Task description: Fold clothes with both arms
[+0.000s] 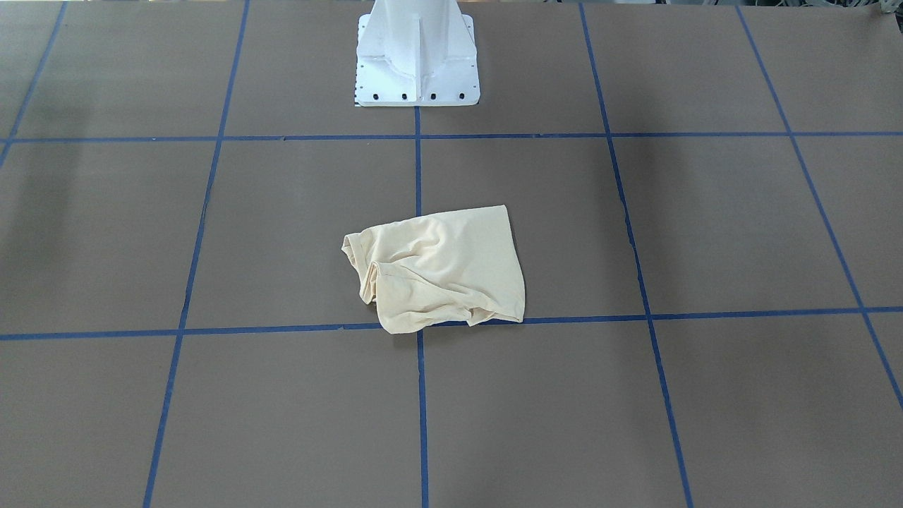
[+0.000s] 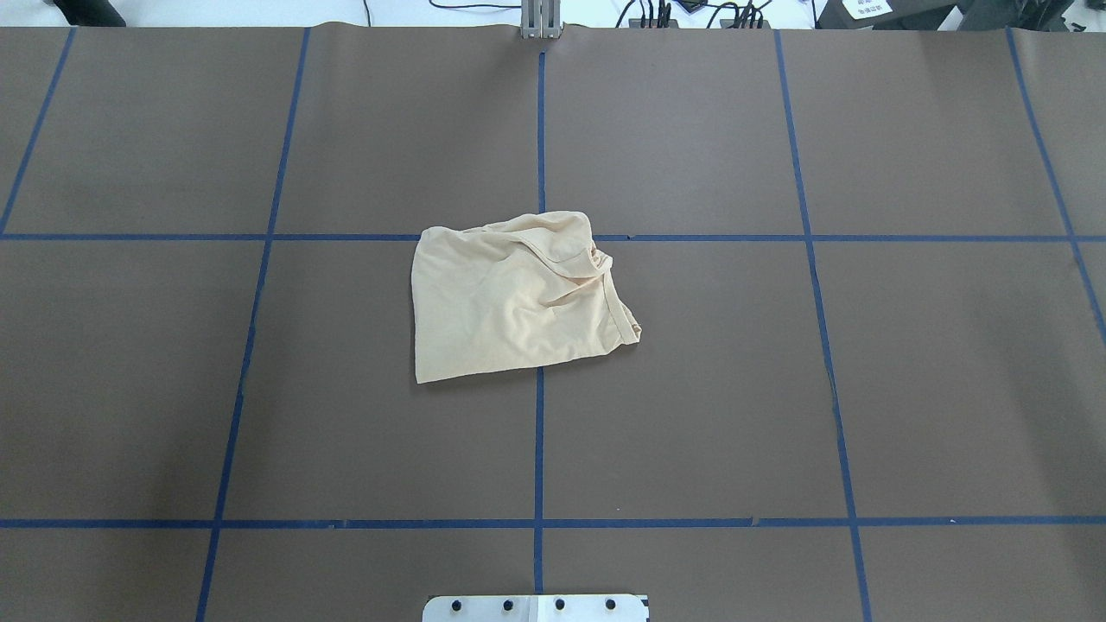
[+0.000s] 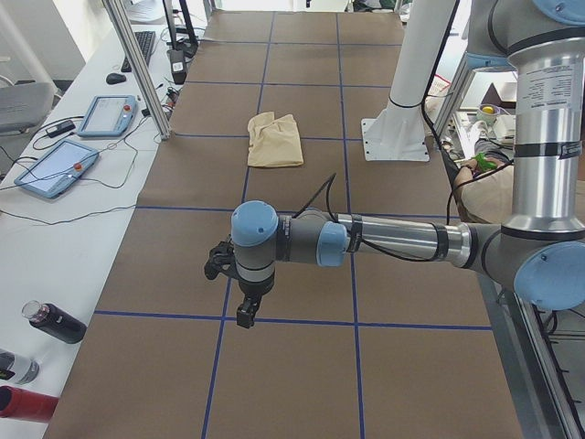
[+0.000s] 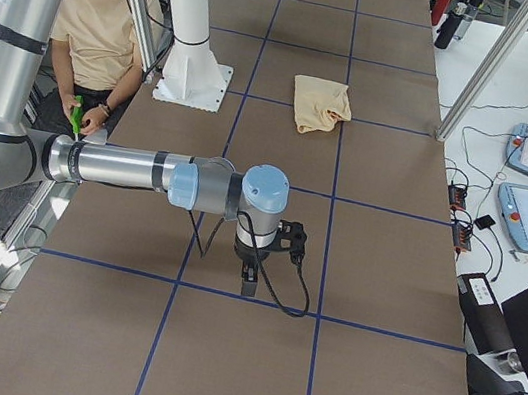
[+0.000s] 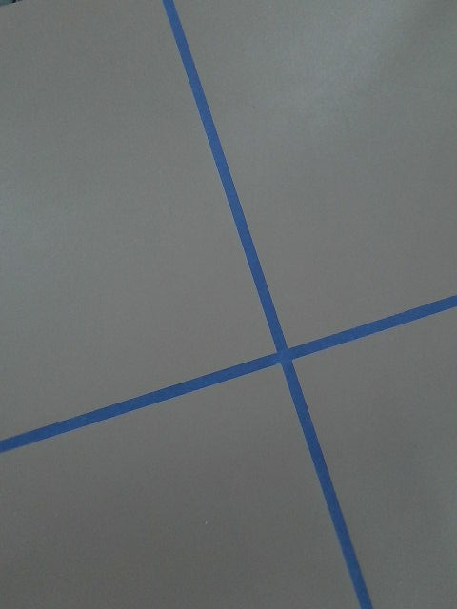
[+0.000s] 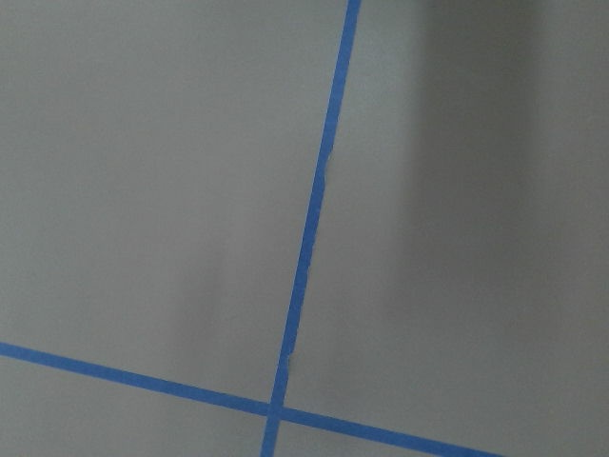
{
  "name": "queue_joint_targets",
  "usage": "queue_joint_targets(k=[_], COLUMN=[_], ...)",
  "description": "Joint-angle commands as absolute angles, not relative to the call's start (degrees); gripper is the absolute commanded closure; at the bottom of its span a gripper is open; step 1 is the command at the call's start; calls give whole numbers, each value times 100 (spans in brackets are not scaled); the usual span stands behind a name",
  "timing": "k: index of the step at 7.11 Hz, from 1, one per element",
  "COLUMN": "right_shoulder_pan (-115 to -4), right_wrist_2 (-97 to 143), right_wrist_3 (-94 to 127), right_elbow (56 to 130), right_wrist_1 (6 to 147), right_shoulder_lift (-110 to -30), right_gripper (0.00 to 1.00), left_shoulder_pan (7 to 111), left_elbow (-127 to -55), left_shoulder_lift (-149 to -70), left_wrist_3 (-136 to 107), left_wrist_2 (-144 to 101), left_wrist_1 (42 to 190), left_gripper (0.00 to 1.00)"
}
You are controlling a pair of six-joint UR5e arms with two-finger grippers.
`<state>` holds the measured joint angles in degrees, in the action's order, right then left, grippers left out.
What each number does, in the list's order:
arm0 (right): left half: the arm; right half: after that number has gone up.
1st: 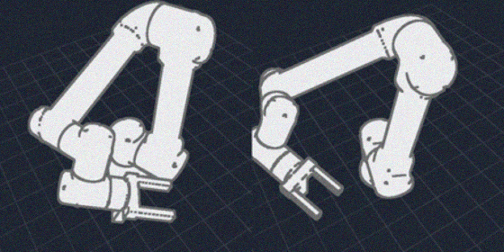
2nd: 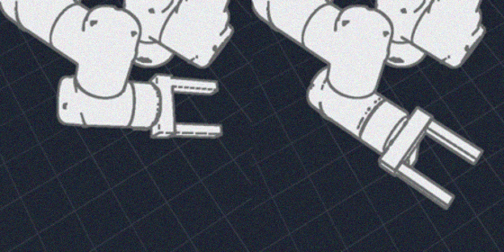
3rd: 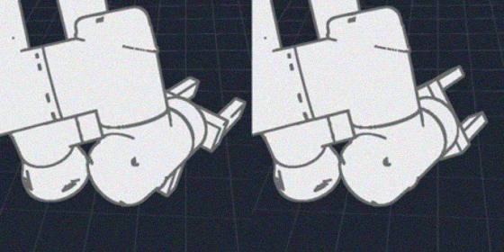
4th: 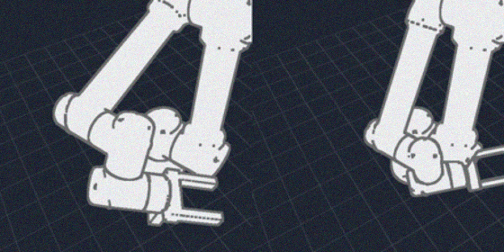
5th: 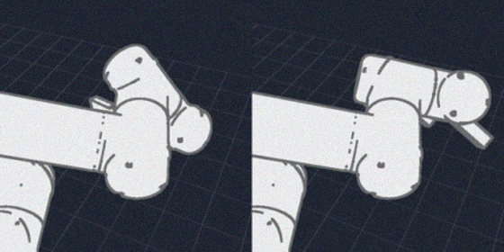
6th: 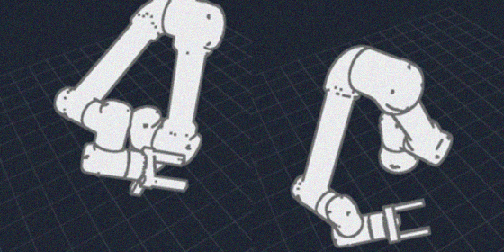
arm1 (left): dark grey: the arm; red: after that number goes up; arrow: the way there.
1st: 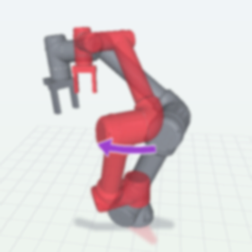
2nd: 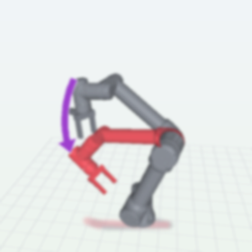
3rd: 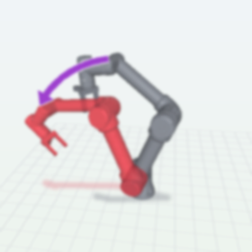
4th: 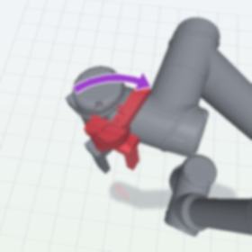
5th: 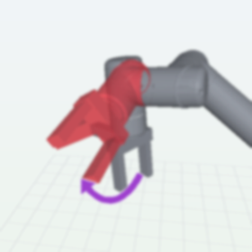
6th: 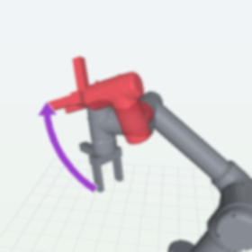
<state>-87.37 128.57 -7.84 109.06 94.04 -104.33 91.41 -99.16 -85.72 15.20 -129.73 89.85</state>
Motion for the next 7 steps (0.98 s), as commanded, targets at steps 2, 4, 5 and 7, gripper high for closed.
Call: queue_joint_targets(k=[2, 4, 5, 7], right_shoulder_pan=[-8736, -8736, -8736, -8736], right_wrist_2=[12867, 12867, 12867, 12858], right_wrist_3=[-773, -765, -765, -765], right_elbow=[10960, 10969, 10986, 11039], right_wrist_1=[9404, 9404, 9404, 9404], right_shoulder_lift=[-10433, -10433, -10433, -10433], right_gripper=[0, 0, 0, 0], left_shoulder_pan=[9141, 9141, 9141, 9141], left_elbow=[-9923, -9914, -9923, -9932], left_shoulder_lift=[-8578, -8569, -8569, -8578], left_wrist_3=[1521, 1521, 1512, 1512], left_wrist_2=[-12964, -12964, -12973, -12973], left_wrist_1=[8991, 8983, 8982, 8991], left_gripper=[0, 0, 0, 0])
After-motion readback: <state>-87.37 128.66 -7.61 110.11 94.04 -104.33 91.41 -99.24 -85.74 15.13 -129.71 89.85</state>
